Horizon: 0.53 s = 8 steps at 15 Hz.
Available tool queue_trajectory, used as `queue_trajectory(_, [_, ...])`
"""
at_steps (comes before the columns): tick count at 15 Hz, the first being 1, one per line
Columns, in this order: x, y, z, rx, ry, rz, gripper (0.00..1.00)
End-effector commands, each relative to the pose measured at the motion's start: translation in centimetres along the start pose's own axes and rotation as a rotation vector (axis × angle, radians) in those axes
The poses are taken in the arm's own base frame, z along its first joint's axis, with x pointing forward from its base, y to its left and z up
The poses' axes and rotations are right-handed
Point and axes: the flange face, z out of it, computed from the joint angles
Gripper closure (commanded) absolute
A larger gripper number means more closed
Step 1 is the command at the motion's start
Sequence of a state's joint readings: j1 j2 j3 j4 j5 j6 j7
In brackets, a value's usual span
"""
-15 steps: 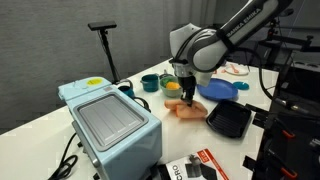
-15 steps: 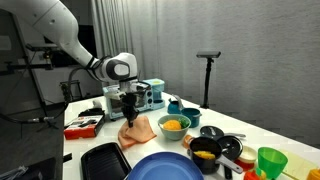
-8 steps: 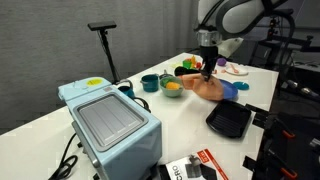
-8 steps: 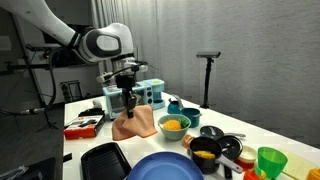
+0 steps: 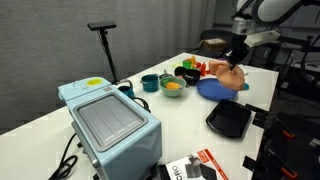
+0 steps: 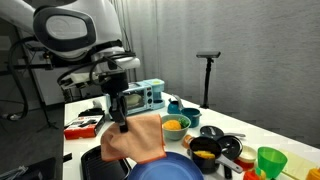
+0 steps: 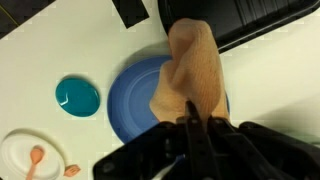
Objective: Use the orange towel to wipe the blue plate.
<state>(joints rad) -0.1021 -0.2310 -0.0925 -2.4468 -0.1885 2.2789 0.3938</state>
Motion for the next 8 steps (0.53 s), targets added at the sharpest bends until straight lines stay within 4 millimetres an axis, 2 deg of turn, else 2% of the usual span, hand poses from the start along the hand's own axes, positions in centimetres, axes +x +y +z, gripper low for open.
queue_trajectory(1, [2.5, 2.1, 1.0, 0.027, 0.089, 0.179, 0.99])
queue_trajectory(4, [5.5, 1.4, 2.5, 0.033, 0.139, 0.255, 0.99])
queue_trajectory(8, [7.7, -0.3, 6.3, -0.044, 0.119, 0.285, 0.99])
